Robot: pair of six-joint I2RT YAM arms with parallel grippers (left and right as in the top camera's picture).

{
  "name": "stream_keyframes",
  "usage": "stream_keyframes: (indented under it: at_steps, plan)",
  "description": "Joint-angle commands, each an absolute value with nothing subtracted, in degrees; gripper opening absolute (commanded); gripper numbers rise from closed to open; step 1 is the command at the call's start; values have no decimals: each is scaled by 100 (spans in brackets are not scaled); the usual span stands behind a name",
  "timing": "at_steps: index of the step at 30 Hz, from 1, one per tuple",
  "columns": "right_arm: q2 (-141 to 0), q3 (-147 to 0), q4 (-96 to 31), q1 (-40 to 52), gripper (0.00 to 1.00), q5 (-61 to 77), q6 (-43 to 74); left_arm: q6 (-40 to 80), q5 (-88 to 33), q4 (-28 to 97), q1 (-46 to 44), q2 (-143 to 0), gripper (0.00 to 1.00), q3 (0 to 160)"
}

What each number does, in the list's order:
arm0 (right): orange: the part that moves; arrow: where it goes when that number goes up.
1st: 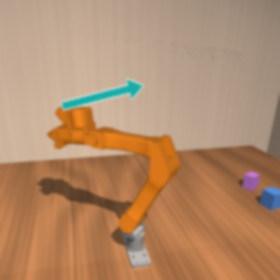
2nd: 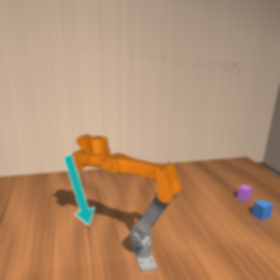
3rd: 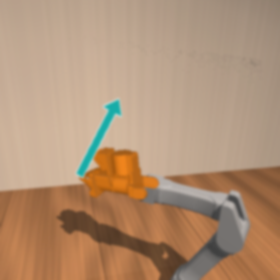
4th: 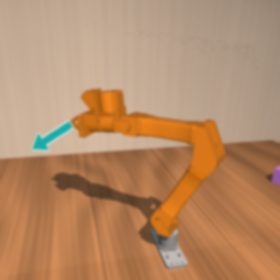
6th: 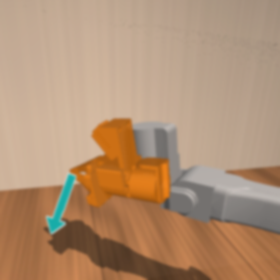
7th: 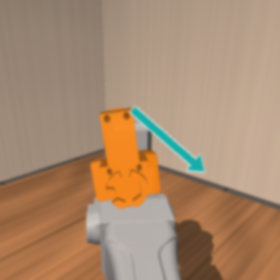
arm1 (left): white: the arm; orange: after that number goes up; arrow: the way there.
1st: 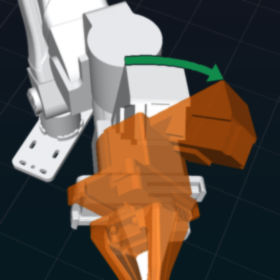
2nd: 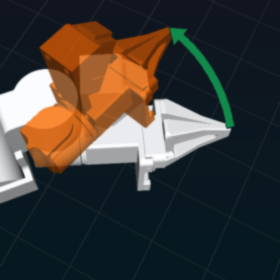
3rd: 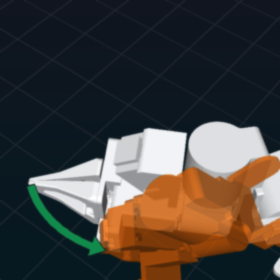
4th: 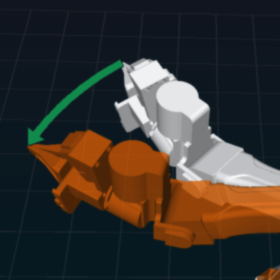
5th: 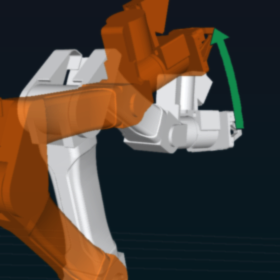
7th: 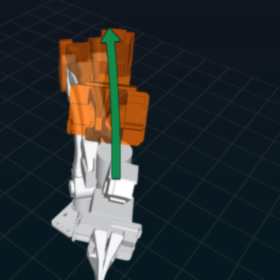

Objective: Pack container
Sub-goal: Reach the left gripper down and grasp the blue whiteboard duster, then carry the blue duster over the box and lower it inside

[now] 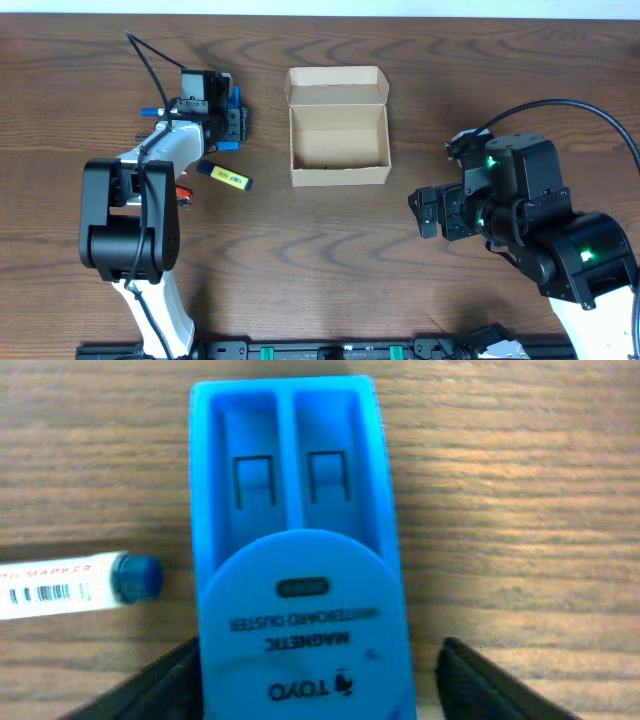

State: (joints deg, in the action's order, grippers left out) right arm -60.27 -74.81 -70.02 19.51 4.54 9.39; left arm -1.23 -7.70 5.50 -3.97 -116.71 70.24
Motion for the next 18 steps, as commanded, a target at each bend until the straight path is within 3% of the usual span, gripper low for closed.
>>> stream_keyframes:
  at_steps: [1,15,18]
  plan:
    - [-6027,-7465,-7008,1916,99,454,869,-110,-456,537,-464,-11773,62,7153]
    - [-6027,-7465,-7008,1916,99,454,869,-233,-145,1160,-803,-11705,40,7625]
    - [-6027,-7465,-7008,1916,99,454,869,-486,-117,1806,-915,-11627,28,8182]
